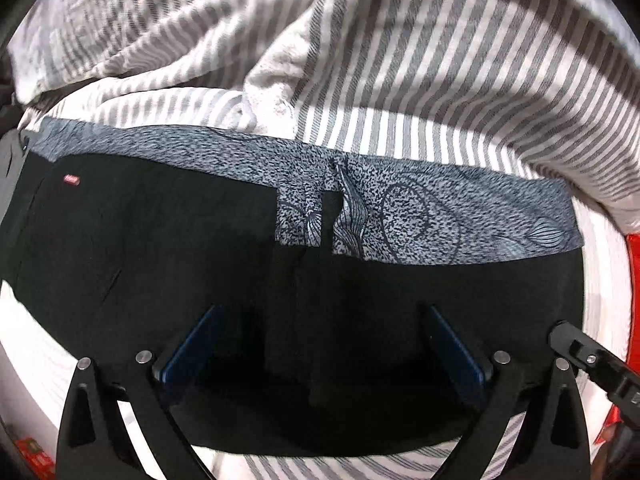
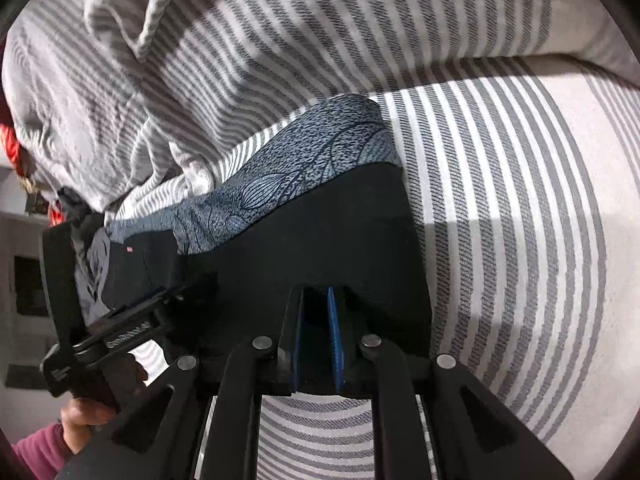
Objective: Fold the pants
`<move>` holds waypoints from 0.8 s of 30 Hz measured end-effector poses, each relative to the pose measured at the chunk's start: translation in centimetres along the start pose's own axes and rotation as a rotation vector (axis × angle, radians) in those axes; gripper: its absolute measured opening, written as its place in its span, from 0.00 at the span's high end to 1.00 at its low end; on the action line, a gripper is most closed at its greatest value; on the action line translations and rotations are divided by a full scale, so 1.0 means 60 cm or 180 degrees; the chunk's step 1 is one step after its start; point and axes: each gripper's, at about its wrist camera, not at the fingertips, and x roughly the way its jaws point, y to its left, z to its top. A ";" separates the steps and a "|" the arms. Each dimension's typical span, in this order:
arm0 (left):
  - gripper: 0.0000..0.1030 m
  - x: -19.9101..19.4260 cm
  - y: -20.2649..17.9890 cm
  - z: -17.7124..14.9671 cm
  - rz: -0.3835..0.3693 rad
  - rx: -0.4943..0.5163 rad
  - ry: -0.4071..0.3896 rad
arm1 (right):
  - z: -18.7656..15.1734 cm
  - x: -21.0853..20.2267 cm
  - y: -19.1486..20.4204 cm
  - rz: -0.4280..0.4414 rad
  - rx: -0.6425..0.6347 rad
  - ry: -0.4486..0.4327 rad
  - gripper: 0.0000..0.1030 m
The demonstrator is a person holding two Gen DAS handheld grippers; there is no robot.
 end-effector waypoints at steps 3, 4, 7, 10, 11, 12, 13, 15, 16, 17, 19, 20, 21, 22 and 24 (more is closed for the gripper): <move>0.01 -0.016 0.010 -0.015 -0.0059 -0.0042 0.0007 | 0.002 0.001 0.010 -0.0040 -0.0075 0.0043 0.79; 0.01 -0.019 0.014 -0.018 -0.0090 -0.0048 0.0017 | 0.002 0.002 0.014 -0.0045 -0.0081 0.0043 0.73; 0.01 -0.033 0.038 -0.028 -0.0187 -0.0013 -0.0028 | -0.001 0.005 0.042 -0.0078 -0.0142 0.0010 0.42; 0.01 -0.043 0.071 -0.034 -0.0241 0.0031 -0.0067 | -0.007 0.012 0.081 -0.0310 -0.0220 -0.0003 0.27; 0.01 -0.046 0.089 -0.034 -0.0263 0.0031 -0.0042 | -0.009 0.016 0.096 -0.0408 -0.0223 0.0005 0.27; 0.01 -0.050 0.101 -0.037 -0.0283 0.0020 -0.0019 | -0.011 0.017 0.103 -0.0455 -0.0209 0.0011 0.26; 0.01 -0.054 0.116 -0.040 -0.0315 -0.0002 0.0008 | -0.013 0.020 0.113 -0.0498 -0.0186 0.0019 0.26; 0.01 -0.056 0.141 -0.037 -0.0371 -0.0051 0.0022 | -0.019 0.025 0.129 -0.0578 -0.0174 0.0026 0.26; 0.01 -0.057 0.155 -0.037 -0.0387 -0.0071 0.0011 | -0.022 0.029 0.137 -0.0658 -0.0191 0.0028 0.26; 0.01 -0.064 0.176 -0.039 -0.0389 -0.0099 -0.0017 | -0.026 0.034 0.149 -0.0782 -0.0233 0.0019 0.26; 0.01 -0.072 0.208 -0.039 -0.0368 -0.0159 -0.0066 | -0.030 0.043 0.166 -0.0944 -0.0310 0.0012 0.26; 0.01 -0.075 0.227 -0.037 -0.0358 -0.0211 -0.0090 | -0.030 0.047 0.176 -0.1010 -0.0347 0.0004 0.26; 0.01 -0.078 0.250 -0.036 -0.0344 -0.0295 -0.0121 | -0.030 0.051 0.187 -0.1050 -0.0380 0.0003 0.26; 0.01 -0.084 0.278 -0.035 -0.0327 -0.0411 -0.0159 | -0.028 0.056 0.204 -0.1066 -0.0426 0.0007 0.26; 0.01 -0.093 0.323 -0.033 -0.0296 -0.0612 -0.0230 | -0.023 0.067 0.234 -0.1068 -0.0526 0.0013 0.26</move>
